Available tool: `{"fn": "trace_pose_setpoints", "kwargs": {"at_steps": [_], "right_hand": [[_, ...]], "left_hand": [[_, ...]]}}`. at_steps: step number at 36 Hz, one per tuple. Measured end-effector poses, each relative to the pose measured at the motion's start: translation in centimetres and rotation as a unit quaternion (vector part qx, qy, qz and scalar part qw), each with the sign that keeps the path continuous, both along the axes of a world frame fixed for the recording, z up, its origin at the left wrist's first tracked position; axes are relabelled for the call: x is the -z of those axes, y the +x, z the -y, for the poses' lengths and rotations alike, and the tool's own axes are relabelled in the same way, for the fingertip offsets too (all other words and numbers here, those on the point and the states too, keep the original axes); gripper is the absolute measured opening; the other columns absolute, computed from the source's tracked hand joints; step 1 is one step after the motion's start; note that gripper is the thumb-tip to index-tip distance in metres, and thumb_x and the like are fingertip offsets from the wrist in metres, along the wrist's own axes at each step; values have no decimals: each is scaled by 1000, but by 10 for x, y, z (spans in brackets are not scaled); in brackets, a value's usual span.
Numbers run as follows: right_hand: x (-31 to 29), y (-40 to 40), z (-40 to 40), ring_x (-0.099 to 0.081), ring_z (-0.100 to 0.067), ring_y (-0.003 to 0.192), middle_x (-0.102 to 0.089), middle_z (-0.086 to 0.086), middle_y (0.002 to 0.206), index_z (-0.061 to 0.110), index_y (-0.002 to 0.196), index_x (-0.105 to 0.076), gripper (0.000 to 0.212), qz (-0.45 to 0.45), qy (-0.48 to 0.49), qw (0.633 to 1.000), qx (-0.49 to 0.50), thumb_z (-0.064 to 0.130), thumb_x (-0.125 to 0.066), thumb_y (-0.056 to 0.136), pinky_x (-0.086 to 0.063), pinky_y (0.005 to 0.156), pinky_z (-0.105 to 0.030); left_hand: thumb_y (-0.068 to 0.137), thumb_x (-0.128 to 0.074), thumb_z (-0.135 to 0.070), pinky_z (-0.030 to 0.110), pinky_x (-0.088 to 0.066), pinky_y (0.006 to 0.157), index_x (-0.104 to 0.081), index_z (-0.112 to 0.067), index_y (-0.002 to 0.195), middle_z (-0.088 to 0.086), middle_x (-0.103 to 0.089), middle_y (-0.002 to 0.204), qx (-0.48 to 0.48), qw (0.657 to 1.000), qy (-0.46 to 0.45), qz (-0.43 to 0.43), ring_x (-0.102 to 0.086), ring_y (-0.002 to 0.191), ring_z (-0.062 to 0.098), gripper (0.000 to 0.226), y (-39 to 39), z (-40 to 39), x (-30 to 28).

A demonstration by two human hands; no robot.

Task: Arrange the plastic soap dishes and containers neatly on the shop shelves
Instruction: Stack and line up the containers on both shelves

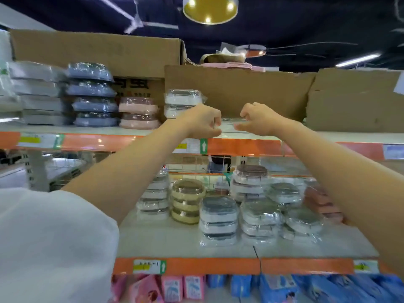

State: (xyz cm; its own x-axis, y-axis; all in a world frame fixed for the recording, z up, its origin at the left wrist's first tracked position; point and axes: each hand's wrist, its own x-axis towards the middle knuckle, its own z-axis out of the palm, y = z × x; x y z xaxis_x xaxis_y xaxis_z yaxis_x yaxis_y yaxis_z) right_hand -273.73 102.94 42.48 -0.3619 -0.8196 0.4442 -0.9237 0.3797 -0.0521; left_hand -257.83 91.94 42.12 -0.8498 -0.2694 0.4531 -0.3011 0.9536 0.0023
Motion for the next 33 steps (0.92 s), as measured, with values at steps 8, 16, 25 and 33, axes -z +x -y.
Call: {"fn": "trace_pose_setpoints", "kwargs": {"at_steps": [8, 16, 25, 33], "right_hand": [[31, 65, -35, -49, -25, 103, -52, -11, 113, 7, 118, -51, 43, 16, 11, 1000, 8, 37, -62, 91, -35, 80, -30], [85, 110, -35, -51, -26, 96, -55, -11, 112, 6, 115, -50, 39, 22, 100, 995, 2, 34, -62, 91, -42, 79, -35], [146, 144, 10, -45, -30, 122, -47, -16, 134, 3, 126, -46, 50, 57, 178, 982, -19, 37, -60, 92, -39, 91, -34], [180, 178, 72, -38, -30, 134, -33, -11, 152, 11, 149, -26, 73, 110, 229, 965, -72, 44, -58, 92, -38, 106, -38]], "left_hand": [[90, -60, -32, 30, -40, 71, -54, -19, 96, -3, -52, 90, 58, 997, -43, -3, -51, 85, 18, 16, 41, -29, 38], [91, -57, -36, 30, -39, 66, -47, -22, 90, -2, -51, 89, 15, 995, -28, 100, -50, 83, 19, 17, 94, -5, 96], [92, -53, -38, 36, -48, 84, -55, -15, 120, 7, -61, 117, -113, 975, 47, 185, -56, 104, 26, 36, 173, 48, 145], [93, -54, -38, 34, -43, 83, -50, -16, 127, 8, -54, 125, -179, 957, 122, 194, -53, 110, 26, 41, 226, 80, 174]]}}
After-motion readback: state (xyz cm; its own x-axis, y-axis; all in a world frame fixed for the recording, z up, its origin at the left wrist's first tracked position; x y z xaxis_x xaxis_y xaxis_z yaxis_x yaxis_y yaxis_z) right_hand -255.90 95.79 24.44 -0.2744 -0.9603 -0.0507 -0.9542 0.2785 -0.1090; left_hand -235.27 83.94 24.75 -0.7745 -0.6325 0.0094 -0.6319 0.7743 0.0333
